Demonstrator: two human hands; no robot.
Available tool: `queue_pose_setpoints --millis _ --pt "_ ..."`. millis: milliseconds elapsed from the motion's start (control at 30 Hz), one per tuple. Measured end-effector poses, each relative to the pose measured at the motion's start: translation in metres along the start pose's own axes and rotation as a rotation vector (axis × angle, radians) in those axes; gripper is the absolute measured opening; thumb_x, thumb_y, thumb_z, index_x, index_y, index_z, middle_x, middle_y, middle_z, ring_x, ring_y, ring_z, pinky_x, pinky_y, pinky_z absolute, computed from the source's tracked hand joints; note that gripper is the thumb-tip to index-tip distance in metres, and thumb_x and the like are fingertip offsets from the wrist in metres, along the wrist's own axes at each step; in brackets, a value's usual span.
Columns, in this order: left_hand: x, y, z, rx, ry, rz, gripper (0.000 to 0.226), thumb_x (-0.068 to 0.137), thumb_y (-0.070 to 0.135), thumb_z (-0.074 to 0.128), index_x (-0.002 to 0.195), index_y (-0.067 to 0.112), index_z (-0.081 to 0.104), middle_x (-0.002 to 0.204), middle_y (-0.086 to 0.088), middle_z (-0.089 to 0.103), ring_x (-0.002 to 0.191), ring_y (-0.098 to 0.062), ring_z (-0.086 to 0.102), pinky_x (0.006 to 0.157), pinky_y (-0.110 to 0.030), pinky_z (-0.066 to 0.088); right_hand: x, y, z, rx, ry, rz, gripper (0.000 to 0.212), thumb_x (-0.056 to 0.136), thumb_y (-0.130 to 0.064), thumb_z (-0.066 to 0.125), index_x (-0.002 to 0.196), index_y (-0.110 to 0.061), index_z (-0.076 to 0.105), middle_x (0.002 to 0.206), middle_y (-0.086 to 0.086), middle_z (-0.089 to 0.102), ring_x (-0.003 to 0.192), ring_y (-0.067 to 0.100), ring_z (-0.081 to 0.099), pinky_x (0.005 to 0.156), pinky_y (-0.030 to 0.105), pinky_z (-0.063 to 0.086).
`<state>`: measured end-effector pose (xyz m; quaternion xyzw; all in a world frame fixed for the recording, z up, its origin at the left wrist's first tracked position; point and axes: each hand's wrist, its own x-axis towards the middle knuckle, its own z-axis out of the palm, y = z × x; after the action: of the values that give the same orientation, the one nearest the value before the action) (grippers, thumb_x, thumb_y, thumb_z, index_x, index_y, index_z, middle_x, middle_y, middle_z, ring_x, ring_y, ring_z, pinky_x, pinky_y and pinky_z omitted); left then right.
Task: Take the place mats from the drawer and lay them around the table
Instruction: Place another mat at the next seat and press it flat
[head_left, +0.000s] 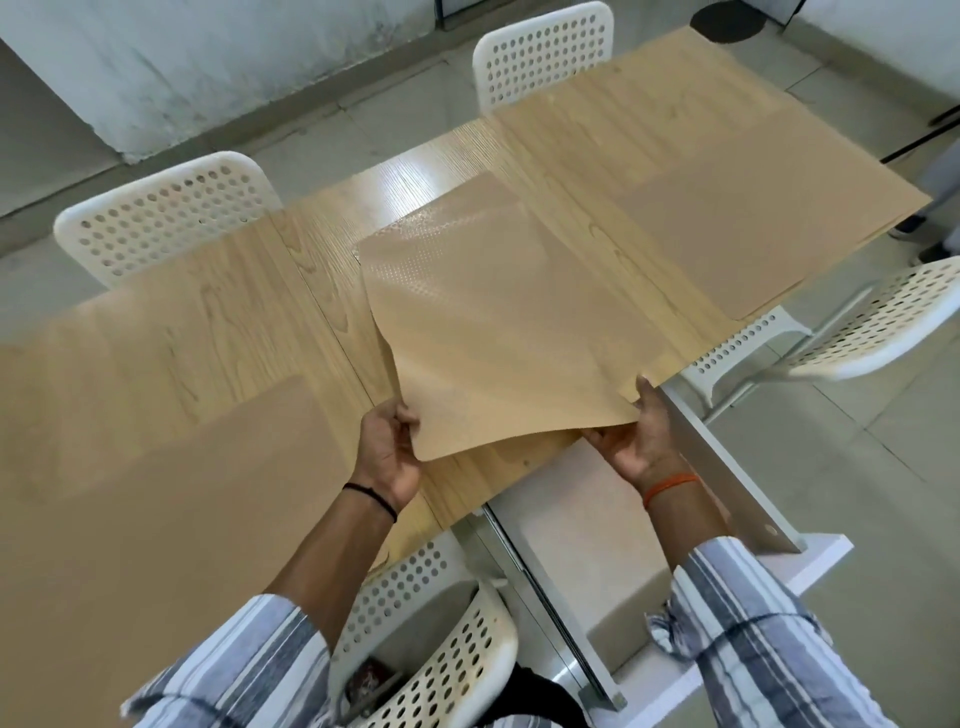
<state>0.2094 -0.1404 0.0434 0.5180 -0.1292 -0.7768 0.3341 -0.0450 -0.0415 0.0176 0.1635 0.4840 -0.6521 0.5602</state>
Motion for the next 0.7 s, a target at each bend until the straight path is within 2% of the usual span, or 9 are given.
queue_pose_setpoints --millis 67,100,200,333,433,500,533,600,700 --pt "-0.001 0.004 -0.004 0.029 -0.029 -0.025 0.032 0.045 0.010 0.062 0.069 0.021 0.044 0.085 0.002 0.047 0.090 -0.023 0.047 0.078 -0.034 0.045 0.005 -0.007 -0.001 -0.155 -0.001 0.019 0.010 0.098 -0.023 0.056 0.102 -0.015 0.061 0.077 0.002 0.075 0.067 0.014 0.073 0.062 0.031 0.061" --pt "-0.003 0.006 -0.003 0.088 -0.042 -0.020 0.029 0.051 0.011 0.063 0.075 0.019 0.049 0.088 0.001 0.051 0.092 -0.023 0.050 0.082 -0.036 0.047 0.006 -0.009 -0.001 -0.269 -0.001 0.010 0.008 0.096 -0.014 0.057 0.103 -0.014 0.061 0.078 0.001 0.075 0.067 0.012 0.072 0.059 0.027 0.061" --pt "-0.004 0.012 0.002 0.277 -0.003 0.014 0.018 0.081 0.016 0.064 0.098 0.015 0.060 0.100 -0.005 0.064 0.088 -0.021 0.060 0.068 -0.030 0.049 0.011 -0.014 -0.006 -0.610 -0.070 -0.013 0.028 0.094 -0.001 0.057 0.120 -0.012 0.059 0.098 0.004 0.069 0.081 0.015 0.066 0.056 0.024 0.058" --pt "0.004 0.026 -0.001 0.419 0.079 0.062 0.025 0.091 0.007 0.059 0.115 0.011 0.062 0.114 -0.010 0.067 0.095 -0.026 0.063 0.071 -0.032 0.052 0.009 -0.012 -0.016 -0.782 -0.126 0.018 0.045 0.087 0.006 0.063 0.128 -0.010 0.057 0.103 0.005 0.069 0.081 0.016 0.068 0.057 0.027 0.059" --pt "0.009 0.031 -0.006 0.601 0.122 0.112 0.052 0.089 -0.004 0.052 0.136 0.018 0.053 0.121 -0.005 0.064 0.099 -0.023 0.062 0.079 -0.035 0.054 0.007 -0.013 -0.019 -0.914 -0.148 0.031 0.061 0.077 -0.005 0.079 0.133 -0.008 0.057 0.113 0.010 0.070 0.099 0.026 0.067 0.078 0.038 0.060" --pt "0.007 0.032 -0.007 0.644 0.131 0.146 0.068 0.086 -0.007 0.052 0.144 0.028 0.044 0.131 -0.001 0.059 0.110 -0.024 0.059 0.091 -0.040 0.052 0.003 -0.015 -0.014 -0.939 -0.144 0.026 0.077 0.060 -0.040 0.090 0.124 -0.006 0.065 0.112 0.009 0.071 0.099 0.025 0.067 0.084 0.039 0.057" --pt "0.006 0.032 -0.007 0.644 0.123 0.160 0.074 0.085 -0.009 0.052 0.147 0.031 0.039 0.134 0.001 0.056 0.115 -0.024 0.057 0.092 -0.039 0.051 0.001 -0.017 -0.010 -0.950 -0.110 0.006 0.079 0.059 -0.055 0.086 0.120 -0.009 0.067 0.114 0.005 0.070 0.100 0.023 0.065 0.086 0.039 0.054" --pt "0.002 0.032 -0.007 0.624 0.095 0.175 0.081 0.085 -0.011 0.053 0.149 0.034 0.034 0.135 0.002 0.054 0.116 -0.022 0.055 0.084 -0.031 0.051 0.000 -0.020 0.000 -0.930 0.016 -0.049 0.053 0.081 -0.058 0.068 0.116 -0.019 0.064 0.110 -0.002 0.063 0.096 0.018 0.058 0.083 0.036 0.046" --pt "-0.004 0.033 -0.009 0.634 0.064 0.178 0.078 0.086 -0.009 0.053 0.148 0.035 0.036 0.133 0.004 0.054 0.115 -0.021 0.055 0.076 -0.025 0.048 0.007 -0.024 0.009 -0.870 0.065 -0.135 0.031 0.094 -0.046 0.059 0.105 -0.017 0.067 0.085 0.001 0.062 0.065 0.014 0.055 0.061 0.026 0.044"
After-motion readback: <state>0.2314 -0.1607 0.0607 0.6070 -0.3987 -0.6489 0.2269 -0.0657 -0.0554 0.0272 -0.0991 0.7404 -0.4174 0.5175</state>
